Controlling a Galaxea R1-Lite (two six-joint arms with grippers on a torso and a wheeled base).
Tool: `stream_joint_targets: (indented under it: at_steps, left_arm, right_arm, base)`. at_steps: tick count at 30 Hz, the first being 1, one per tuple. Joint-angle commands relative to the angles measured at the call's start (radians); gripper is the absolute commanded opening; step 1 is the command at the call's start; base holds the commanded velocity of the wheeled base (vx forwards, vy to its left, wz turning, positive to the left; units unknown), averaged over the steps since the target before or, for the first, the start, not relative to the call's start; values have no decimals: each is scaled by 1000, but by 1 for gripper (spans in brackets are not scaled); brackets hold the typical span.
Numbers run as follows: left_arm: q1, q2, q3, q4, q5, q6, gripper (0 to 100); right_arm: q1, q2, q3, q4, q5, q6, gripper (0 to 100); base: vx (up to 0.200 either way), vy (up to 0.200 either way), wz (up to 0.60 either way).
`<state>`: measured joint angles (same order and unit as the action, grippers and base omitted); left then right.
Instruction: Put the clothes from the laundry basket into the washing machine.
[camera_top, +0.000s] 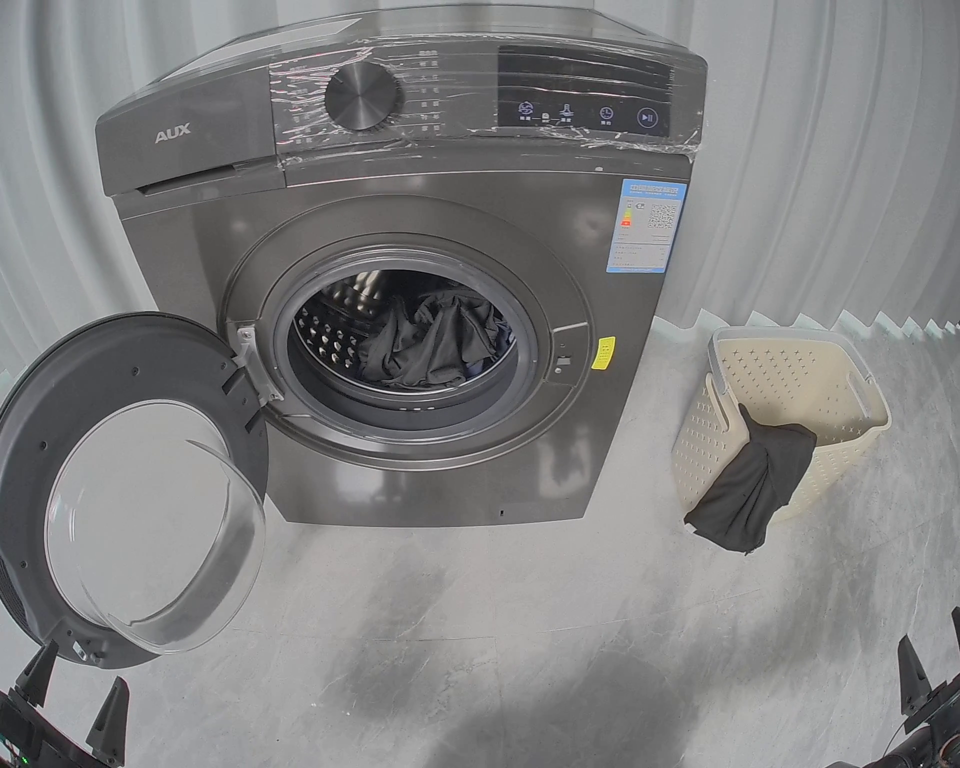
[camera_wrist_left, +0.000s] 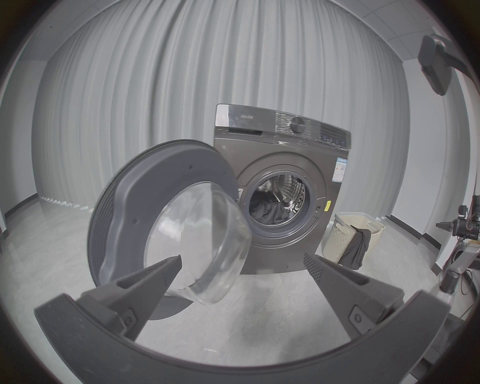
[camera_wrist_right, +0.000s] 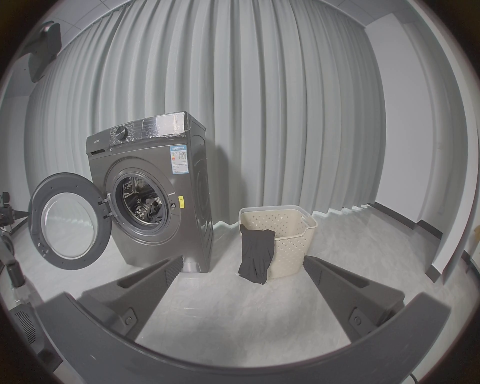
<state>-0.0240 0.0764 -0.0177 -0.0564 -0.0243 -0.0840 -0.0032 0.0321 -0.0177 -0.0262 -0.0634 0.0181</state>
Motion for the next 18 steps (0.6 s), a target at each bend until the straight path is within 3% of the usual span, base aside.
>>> stream_joint_targets:
  at_steps: [1, 2, 3, 5, 6, 9, 11, 13, 14, 15, 17, 18]
  left_arm:
    - [33, -55, 15, 4, -8, 38, 100]
    - [32, -55, 15, 4, 10, 52, 100]
    - [30, -58, 13, 6, 95, 104, 100]
    - [24, -60, 10, 10, 153, 121, 100]
    - [21, -60, 7, 16, 133, 107, 100]
    - [23, -70, -1, 41, -36, -13, 100]
    - [24, -72, -4, 41, -62, -23, 100]
    - [24, -72, -1, 44, 64, 26, 100]
    - [24, -75, -1, 50, 133, 73, 100]
    - [24, -75, -4, 53, 176, 98, 100]
    - [23, -75, -4, 53, 170, 95, 100]
    - [23, -75, 2, 44, 130, 75, 100]
  right_arm:
    - [-4, -28, 16, 35, 77, -23, 100]
    - [-4, -28, 16, 34, 88, -38, 100]
    - [-3, -28, 15, 31, 100, -52, 100]
    - [-4, -28, 15, 32, 89, -32, 100]
    - [-3, -28, 15, 32, 85, -27, 100]
    - [0, -29, 15, 31, 82, -10, 100]
    - [0, -29, 15, 32, 80, -23, 100]
    - [0, -29, 15, 32, 82, -23, 100]
    - [0, -29, 15, 32, 82, -21, 100]
    - [0, -29, 16, 32, 82, -24, 100]
    - [0, -28, 15, 32, 82, -24, 100]
    - [0, -29, 15, 32, 82, -21, 100]
  base:
    - [0, -200, 0]
    - [0, -200, 0]
    - [0, -200, 0]
    - [0, -200, 0]
    - [0, -200, 0]
    - [0, -67, 0]
    - [0, 0, 0]
    - [0, 0, 0]
    - [0, 0, 0]
    - [0, 0, 0]
    - [0, 0, 0]
    - [0, 0, 0]
